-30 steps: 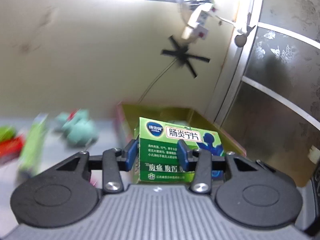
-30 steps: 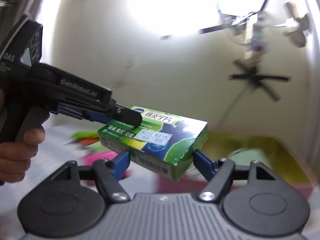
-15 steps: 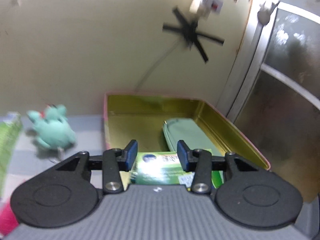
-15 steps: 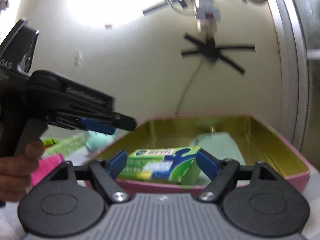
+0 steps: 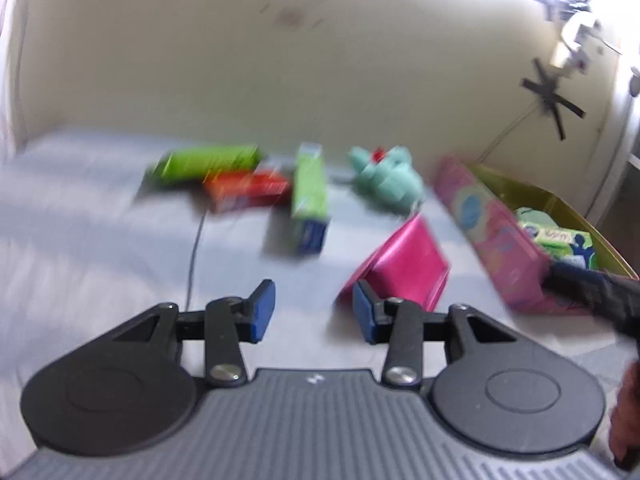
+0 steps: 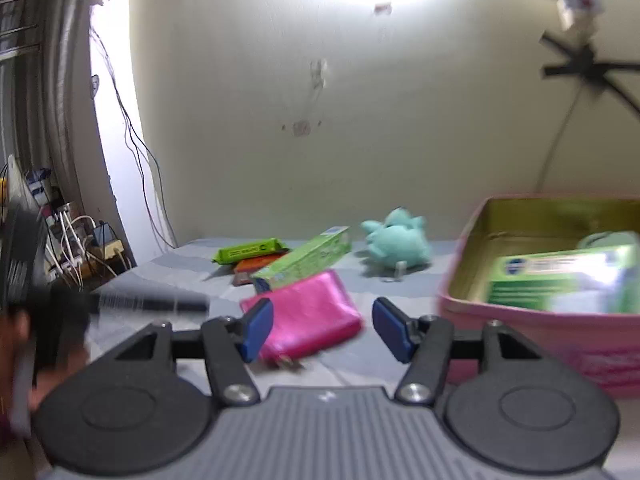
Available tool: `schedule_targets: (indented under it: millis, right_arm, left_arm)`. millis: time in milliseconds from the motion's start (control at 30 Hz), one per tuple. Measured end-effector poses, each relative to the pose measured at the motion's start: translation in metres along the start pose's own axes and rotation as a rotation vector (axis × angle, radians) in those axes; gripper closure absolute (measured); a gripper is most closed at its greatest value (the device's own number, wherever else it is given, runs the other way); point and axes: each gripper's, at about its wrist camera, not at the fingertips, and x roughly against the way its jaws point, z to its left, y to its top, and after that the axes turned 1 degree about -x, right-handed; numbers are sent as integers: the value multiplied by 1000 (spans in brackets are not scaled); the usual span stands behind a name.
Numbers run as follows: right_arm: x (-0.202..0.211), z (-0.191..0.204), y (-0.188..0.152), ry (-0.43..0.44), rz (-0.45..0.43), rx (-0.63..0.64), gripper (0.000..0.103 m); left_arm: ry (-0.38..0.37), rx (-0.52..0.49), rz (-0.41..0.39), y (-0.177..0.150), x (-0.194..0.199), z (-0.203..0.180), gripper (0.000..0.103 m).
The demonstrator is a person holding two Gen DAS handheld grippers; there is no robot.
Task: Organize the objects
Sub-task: 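Grasp the pink wallet with the left gripper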
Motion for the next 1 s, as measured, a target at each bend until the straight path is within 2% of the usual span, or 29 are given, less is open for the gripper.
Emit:
schedule_targets:
  millis: [67,167,300,333,433,600,733,833,1000]
  right_arm:
    - [-29,6,17,3,33,-6,46]
    - [-70,17,30,-53,108,19,46]
    - [-109,10,32,-100,211,-9,44]
    - [-112,3,30,-79,227,-49,41]
    - [-102,-7,16,19,277,-214,46]
    - [-51,17,-17,142,278,-233,47]
    - [-11,32,-34,83,170,-117,42]
    - [-12,39,-36,56,183,-69,42]
    - [-31,34,-35,23,208,-78,44]
  left_arm:
    - [-22,50,32,-7,-3,6,58]
    - [-63,87,50,-11,-4,8,58]
    - [-102,87,40,-12,5,6,58]
    - [-108,87,35,-12,6,4,58]
    - [-118,86,19,-12,11,6,58]
    - [-110,109,-10,-9,16,20,58]
    - [-127,99,-18,-8,21,25,58]
    - [-139,82,4,-4,15,21,58]
    - [-152,33,71,-5,-6,15,58]
